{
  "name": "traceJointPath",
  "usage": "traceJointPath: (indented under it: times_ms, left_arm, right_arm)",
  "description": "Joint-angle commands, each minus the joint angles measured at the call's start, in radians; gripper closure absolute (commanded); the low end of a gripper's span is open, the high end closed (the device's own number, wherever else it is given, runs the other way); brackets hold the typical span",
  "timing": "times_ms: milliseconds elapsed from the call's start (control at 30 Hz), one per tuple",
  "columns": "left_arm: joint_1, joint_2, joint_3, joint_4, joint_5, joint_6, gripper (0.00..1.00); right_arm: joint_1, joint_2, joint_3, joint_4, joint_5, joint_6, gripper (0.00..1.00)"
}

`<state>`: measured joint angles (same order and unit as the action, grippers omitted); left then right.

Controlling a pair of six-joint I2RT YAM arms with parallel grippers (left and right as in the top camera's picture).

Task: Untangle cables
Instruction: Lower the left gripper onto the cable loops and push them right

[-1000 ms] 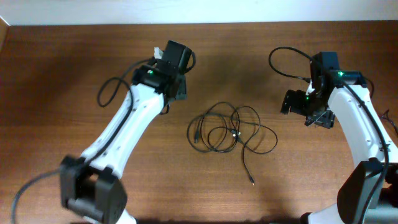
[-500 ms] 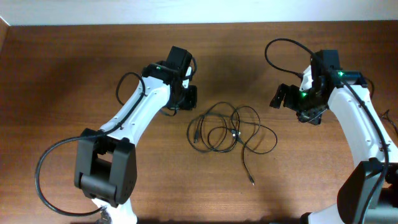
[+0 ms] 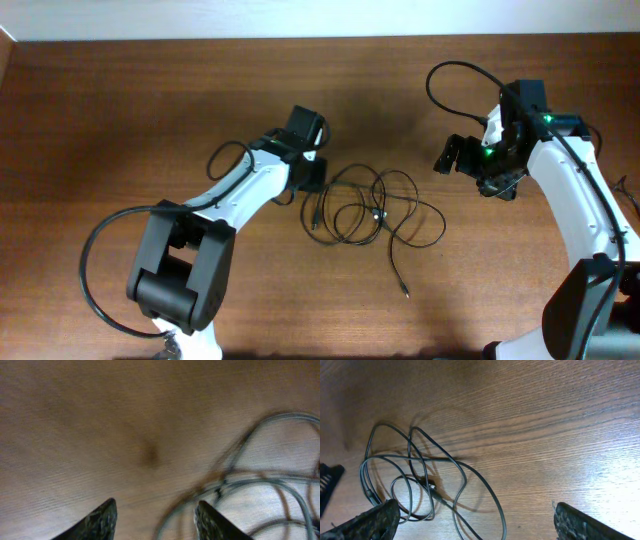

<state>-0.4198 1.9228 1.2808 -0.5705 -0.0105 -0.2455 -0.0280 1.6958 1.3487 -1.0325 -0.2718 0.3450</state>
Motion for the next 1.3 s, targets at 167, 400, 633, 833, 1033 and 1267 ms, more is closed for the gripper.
traceJointPath:
  times_ms: [167, 400, 633, 833, 1033, 1267]
  left_arm:
    - [0.024, 0.007, -0.010, 0.010, -0.057, 0.008, 0.45]
    - [0.024, 0.007, -0.010, 0.004, -0.024, 0.008, 0.45]
    - [0.024, 0.007, -0.010, 0.006, -0.023, 0.008, 0.42]
    - [0.024, 0.007, -0.010, 0.010, 0.014, 0.008, 0.40]
    - [0.024, 0.007, -0.010, 0.006, 0.015, 0.008, 0.40]
    - [0.023, -0.114, 0.043, -0.109, 0.191, 0.135, 0.23]
  right_arm:
    - [0.004, -0.014, -0.005, 0.001, -0.005, 0.011, 0.02]
    - [0.004, -0.014, -0.005, 0.001, -0.005, 0.011, 0.02]
    - [0.004, -0.014, -0.005, 0.000, -0.005, 0.011, 0.01]
    - [0.004, -0.014, -0.005, 0.001, -0.005, 0.011, 0.01]
    - [0.004, -0.014, -0.005, 0.001, -0.005, 0.011, 0.01]
    - [0.004, -0.014, -0.005, 0.001, -0.005, 0.011, 0.02]
